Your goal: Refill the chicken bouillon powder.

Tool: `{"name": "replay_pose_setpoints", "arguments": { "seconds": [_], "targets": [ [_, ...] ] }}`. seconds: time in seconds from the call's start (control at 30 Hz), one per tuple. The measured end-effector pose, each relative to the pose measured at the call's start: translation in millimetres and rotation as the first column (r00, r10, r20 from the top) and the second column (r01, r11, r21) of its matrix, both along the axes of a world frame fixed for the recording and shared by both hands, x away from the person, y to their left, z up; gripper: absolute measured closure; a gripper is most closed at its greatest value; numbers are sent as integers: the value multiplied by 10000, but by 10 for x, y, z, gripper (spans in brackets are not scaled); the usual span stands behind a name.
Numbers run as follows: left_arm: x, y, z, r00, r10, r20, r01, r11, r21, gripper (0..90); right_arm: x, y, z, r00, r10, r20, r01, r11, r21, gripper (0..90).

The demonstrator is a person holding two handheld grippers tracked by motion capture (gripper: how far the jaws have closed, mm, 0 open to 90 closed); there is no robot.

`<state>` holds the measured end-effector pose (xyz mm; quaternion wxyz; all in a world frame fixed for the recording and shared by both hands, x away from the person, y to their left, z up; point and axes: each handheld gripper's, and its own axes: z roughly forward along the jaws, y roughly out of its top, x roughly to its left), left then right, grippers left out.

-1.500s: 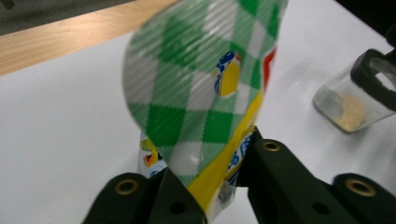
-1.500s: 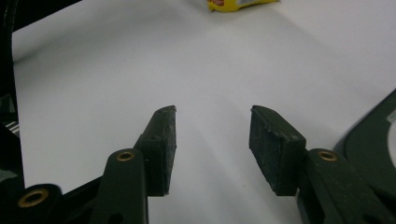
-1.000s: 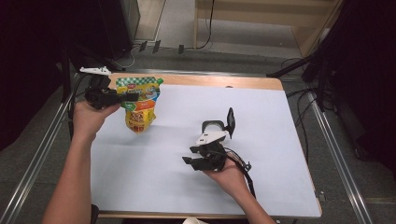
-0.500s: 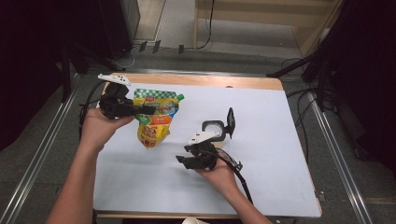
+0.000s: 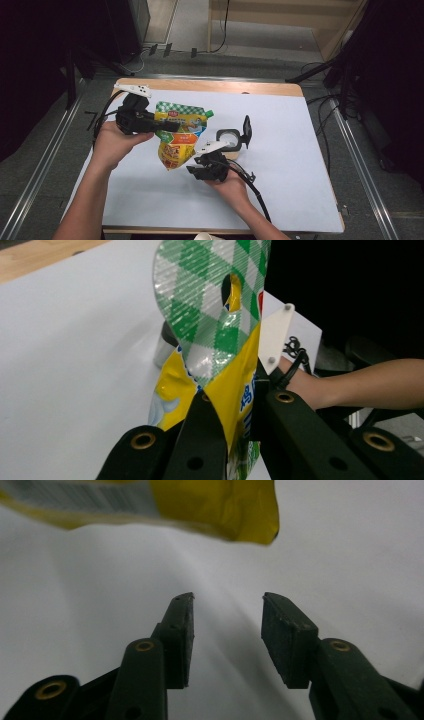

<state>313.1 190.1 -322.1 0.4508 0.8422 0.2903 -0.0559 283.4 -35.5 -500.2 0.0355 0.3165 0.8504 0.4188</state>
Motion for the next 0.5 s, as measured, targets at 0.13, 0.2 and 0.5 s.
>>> {"name": "replay_pose_setpoints", "arguments": {
  "seconds": [0.13,0.2,0.5],
  "targets": [
    [-1,-32,-27,9998,-160,-76,160,9999,-12,900,-14,12,-17,9999,-58,146,59,10000,-58,635],
    [1,-48,-44,9997,-182,-161,183,9998,10,900,-23,19,-21,9995,-94,296,96,9999,-62,657],
    [21,-91,-113,9966,-454,-685,436,9987,-278,900,-56,9,-52,9965,-489,683,474,9986,234,680]
  ]
}}
